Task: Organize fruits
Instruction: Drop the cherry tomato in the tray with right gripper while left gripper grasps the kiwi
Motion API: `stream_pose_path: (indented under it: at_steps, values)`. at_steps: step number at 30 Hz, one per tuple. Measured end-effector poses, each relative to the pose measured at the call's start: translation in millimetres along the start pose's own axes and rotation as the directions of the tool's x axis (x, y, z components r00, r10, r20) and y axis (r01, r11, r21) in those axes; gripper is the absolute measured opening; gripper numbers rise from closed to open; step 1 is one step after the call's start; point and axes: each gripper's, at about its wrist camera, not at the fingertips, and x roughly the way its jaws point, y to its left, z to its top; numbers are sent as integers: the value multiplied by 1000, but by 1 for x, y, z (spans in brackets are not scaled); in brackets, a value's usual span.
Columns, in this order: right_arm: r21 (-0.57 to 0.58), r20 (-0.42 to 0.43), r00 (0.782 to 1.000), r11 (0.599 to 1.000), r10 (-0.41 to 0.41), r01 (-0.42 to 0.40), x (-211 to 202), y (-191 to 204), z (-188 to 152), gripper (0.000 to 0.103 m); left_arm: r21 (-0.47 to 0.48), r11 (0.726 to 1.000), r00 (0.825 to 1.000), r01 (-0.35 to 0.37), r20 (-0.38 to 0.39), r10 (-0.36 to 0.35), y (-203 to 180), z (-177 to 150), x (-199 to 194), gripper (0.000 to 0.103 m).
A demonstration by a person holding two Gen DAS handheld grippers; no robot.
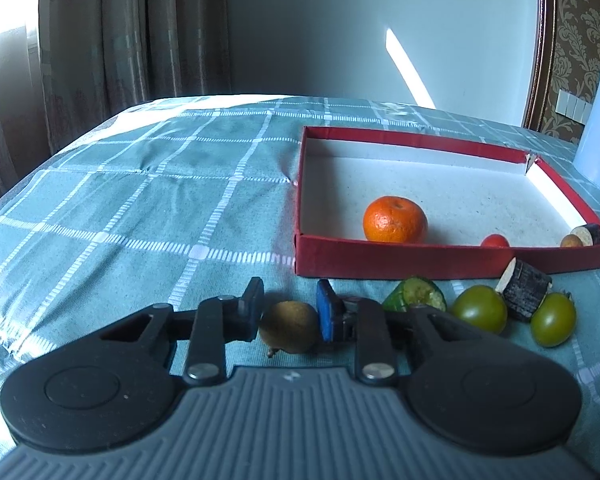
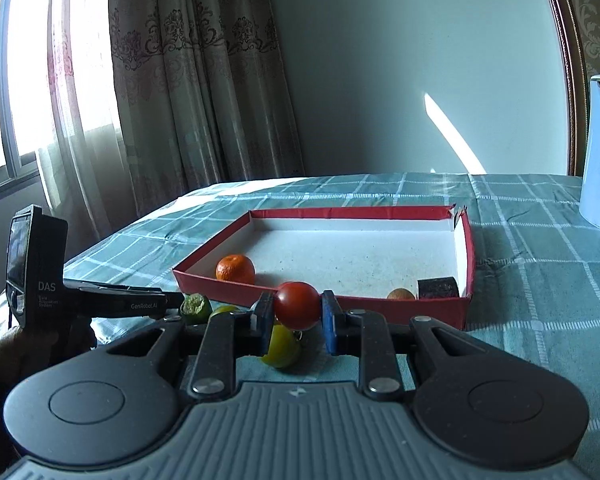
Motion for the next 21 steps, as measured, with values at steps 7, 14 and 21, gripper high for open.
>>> stream_pose_path:
  at_steps: [7, 14, 21]
  values:
    - [-19, 29, 998, 998, -56, 57, 25, 2, 22, 24, -13, 1000, 1000, 4, 2, -4, 2, 0, -1, 25]
    - [-8, -24, 993, 993, -119, 119, 69, -11, 27, 24, -25, 1000, 1000, 13, 4, -13, 3, -1, -2, 25]
    - [-10, -78, 982, 985, -172, 172, 97, -27, 19, 24, -30, 999, 1000, 17, 5, -16, 4, -1, -2, 25]
